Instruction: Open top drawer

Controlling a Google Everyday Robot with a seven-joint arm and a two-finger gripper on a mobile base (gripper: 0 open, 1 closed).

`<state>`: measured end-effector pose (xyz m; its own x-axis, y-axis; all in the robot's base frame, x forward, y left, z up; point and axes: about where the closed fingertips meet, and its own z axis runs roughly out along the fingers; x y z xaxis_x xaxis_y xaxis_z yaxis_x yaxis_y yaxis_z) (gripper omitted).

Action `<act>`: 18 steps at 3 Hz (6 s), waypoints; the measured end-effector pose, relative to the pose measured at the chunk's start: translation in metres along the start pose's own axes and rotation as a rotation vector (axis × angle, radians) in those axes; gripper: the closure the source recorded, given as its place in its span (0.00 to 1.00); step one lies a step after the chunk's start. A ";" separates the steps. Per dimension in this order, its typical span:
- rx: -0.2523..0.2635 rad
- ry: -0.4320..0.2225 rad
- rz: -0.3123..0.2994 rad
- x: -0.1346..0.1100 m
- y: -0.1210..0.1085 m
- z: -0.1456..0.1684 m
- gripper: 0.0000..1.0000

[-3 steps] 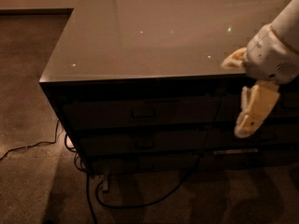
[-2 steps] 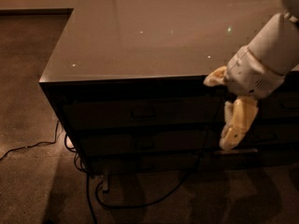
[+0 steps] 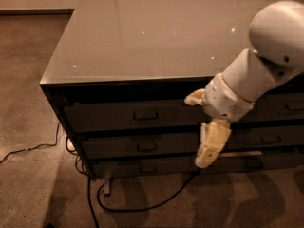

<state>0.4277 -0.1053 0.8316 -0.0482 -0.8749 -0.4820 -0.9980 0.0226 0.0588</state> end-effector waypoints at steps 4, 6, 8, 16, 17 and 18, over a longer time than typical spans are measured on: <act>0.111 -0.052 -0.017 -0.023 -0.060 0.046 0.00; 0.124 -0.029 0.029 0.000 -0.122 0.082 0.00; 0.148 0.036 0.150 0.045 -0.180 0.118 0.00; 0.083 -0.059 0.280 0.070 -0.188 0.119 0.88; 0.083 -0.059 0.280 0.070 -0.188 0.119 0.88; 0.083 -0.059 0.280 0.070 -0.188 0.119 0.65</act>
Offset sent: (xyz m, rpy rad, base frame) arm 0.0173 0.0288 -0.0129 0.0484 -0.0561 -0.0255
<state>0.6075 -0.1134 0.6822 -0.3219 -0.7992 -0.5075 -0.9453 0.3007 0.1261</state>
